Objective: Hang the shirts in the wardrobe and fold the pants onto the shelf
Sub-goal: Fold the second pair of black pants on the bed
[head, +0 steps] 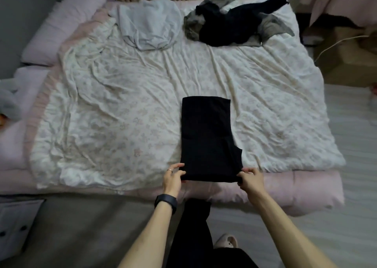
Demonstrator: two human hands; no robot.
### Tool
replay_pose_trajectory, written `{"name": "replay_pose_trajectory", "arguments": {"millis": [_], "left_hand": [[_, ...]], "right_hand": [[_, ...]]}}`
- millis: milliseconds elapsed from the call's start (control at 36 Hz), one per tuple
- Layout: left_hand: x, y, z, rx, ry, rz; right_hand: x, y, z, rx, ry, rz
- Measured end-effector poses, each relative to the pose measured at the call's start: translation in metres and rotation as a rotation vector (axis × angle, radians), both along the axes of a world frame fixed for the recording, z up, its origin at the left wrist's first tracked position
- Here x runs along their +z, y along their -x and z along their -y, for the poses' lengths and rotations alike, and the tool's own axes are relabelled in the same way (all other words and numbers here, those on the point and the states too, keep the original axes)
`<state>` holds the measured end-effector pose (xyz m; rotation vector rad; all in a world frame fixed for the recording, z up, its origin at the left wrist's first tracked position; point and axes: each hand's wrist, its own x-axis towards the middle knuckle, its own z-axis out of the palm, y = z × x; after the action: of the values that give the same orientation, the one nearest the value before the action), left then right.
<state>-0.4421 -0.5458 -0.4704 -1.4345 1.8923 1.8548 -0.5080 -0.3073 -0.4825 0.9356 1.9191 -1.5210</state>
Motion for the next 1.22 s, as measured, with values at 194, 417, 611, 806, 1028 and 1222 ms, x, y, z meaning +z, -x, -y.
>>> {"name": "replay_pose_trajectory", "arguments": {"millis": [194,417,611,806,1028,1222], "left_hand": [[-0.005,-0.003,0.014,-0.175,-0.11,0.111],[0.031,0.083,0.057,-0.368,-0.036,-0.128],[0.013,0.188,0.088,-0.55,0.453,-0.075],[-0.045,0.277,0.11,-0.637,0.56,0.068],[-0.118,0.352,0.121,-0.759,0.747,0.173],[-0.159,0.37,0.11,-0.765,0.891,0.215]], "right_hand": [[-0.001,-0.002,0.002,-0.035,0.168,0.241],[0.046,0.083,0.019,0.09,0.243,-0.043],[0.037,0.185,0.045,0.47,-0.199,-0.313],[-0.027,0.281,0.073,0.68,-0.498,-0.359],[-0.102,0.343,0.098,0.66,-0.487,-0.229],[-0.143,0.352,0.098,0.619,-0.548,-0.218]]}}
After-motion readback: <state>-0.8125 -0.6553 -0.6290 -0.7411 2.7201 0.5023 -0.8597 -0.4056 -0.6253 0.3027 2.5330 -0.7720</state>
